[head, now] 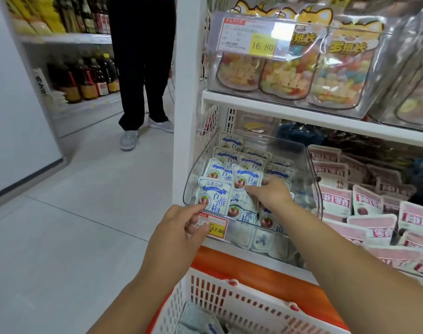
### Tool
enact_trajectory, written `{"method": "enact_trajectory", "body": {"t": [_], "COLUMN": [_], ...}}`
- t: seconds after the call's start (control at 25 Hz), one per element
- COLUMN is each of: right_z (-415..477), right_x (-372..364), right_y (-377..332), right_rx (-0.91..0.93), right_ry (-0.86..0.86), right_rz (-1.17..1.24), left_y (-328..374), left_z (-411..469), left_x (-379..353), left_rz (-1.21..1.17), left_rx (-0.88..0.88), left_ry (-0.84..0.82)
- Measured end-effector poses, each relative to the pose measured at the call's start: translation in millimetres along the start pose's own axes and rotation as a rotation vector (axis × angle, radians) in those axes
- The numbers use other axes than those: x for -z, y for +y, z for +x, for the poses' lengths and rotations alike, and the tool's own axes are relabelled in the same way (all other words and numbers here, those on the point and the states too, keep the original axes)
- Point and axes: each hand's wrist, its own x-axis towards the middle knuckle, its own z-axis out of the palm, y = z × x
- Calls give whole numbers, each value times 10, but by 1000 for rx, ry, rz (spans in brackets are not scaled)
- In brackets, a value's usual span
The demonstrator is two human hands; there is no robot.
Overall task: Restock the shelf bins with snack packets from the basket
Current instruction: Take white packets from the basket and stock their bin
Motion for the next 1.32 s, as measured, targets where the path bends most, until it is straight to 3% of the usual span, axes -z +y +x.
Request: {"method": "enact_trajectory", "body": {"t": [0.28, 0.36, 0.48, 0.56, 0.64, 0.76, 0.84, 1.04, 1.16, 1.24, 1.32], "right_z": [-168, -371, -1135, -1649, -1928, -2039, -2084, -2136, -2207, -2220, -2204], "right_x": [195, 286, 300, 90, -255, -710, -822, -941, -1038, -1042, -1021], "right_y": [-109, -139, 31, 476, 1147, 2353, 2974, 3384, 3401, 3316, 3156], "right_rx": [13, 137, 478, 550, 413, -23, -125, -161, -38, 31, 13], "right_ry": [-31, 57, 262, 199, -29, -550, -708, -744, -710, -652, -521], "right_rz": [-109, -113, 231, 345, 134, -332, -517, -746, -874, -798, -566], "left_y": [-34, -57, -78, -163, -340, -746, -1009, -1325, -1274, -1216, -1152], "left_z": [-162, -227, -331, -469, -704, -1143, -1392, -1786, -1901, -1873, -1804], "left_x": [18, 19, -9, -126, -321, -696, -919, -1352, -1498, -1511, -1471], "left_rz": [55, 63, 86, 152, 302, 419, 468, 483, 380, 408, 361], "left_rx": [-42, -53, -80, -65, 3, 180, 290, 449, 551, 556, 612], "left_ry": [38, 49, 47, -48, -274, -691, -875, -1066, -1105, -1039, -921]}}
